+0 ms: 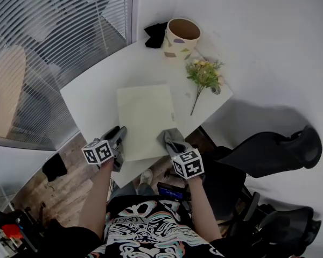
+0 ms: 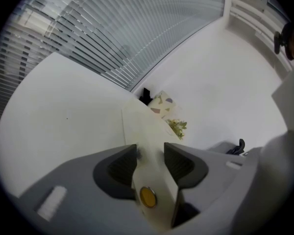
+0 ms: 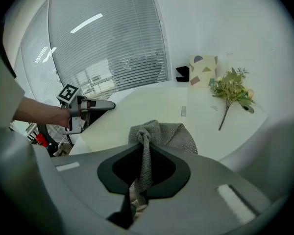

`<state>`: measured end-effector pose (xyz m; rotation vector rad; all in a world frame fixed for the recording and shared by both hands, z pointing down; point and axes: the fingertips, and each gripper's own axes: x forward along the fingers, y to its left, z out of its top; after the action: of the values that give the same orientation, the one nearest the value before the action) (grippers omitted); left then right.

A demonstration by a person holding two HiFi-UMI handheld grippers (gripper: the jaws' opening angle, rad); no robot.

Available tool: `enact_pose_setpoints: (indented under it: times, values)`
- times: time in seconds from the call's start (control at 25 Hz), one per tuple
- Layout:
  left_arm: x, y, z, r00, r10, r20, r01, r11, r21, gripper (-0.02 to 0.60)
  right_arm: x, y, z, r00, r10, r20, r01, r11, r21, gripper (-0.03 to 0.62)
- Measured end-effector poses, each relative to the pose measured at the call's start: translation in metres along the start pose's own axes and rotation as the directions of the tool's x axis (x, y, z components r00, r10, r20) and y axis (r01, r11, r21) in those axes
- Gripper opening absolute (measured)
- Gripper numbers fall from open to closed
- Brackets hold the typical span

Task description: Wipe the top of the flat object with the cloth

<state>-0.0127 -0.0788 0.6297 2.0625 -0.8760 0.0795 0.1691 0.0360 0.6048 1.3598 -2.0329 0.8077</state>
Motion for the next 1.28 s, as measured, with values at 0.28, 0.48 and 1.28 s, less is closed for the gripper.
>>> enact_pose_setpoints:
  times: [0.28, 0.48, 1.28]
  values:
    - [0.0, -0.001, -0.001, 1.0, 0.003, 0.006, -0.003, 1.0, 0.003, 0.226, 0.002, 0.007, -0.001, 1.0, 0.027, -0.012, -0.027, 1.0, -0.007, 0.015]
    - [0.0, 0.001, -0.001, 1.0, 0.007, 0.005, -0.007, 1.0, 0.005, 0.226, 0.005, 0.012, 0.0, 0.999, 0.046, -0.022, -0.046, 0.999, -0.015, 0.015]
    - [0.0, 0.001, -0.001, 1.0, 0.018, 0.009, -0.018, 1.0, 0.012, 0.225, 0.013, 0.032, 0.002, 0.992, 0.112, -0.06, -0.114, 0.993, -0.041, 0.015]
